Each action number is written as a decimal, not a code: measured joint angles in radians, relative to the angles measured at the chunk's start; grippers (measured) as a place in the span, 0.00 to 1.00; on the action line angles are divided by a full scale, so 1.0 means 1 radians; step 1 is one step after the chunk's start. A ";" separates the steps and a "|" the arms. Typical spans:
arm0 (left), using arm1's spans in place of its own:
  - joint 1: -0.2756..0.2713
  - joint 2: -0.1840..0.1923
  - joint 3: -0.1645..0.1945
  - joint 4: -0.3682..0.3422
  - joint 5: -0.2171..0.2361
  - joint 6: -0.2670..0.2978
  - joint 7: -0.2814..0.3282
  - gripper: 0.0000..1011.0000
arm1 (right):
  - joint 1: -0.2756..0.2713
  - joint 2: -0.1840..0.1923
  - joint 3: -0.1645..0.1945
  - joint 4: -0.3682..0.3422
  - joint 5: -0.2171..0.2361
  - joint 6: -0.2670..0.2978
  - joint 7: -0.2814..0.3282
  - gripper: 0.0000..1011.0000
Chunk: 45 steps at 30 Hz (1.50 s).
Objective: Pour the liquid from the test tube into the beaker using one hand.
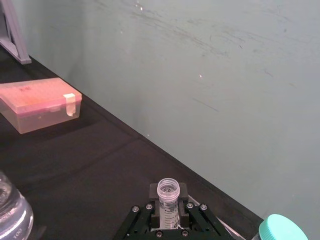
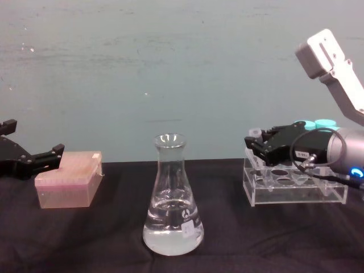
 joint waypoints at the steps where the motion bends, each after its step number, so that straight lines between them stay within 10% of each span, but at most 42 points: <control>1: 0.000 0.000 0.000 0.000 0.000 0.000 0.000 0.99 | -0.001 0.000 0.000 -0.002 0.001 -0.001 0.002 0.20; 29: 0.000 0.000 0.000 0.000 0.000 0.000 0.000 0.99 | -0.028 0.031 0.031 -0.153 0.033 -0.026 0.022 0.20; 45: 0.000 0.000 0.000 0.000 0.000 0.000 0.000 0.99 | -0.031 0.064 -0.071 -0.273 -0.067 -0.110 0.049 0.20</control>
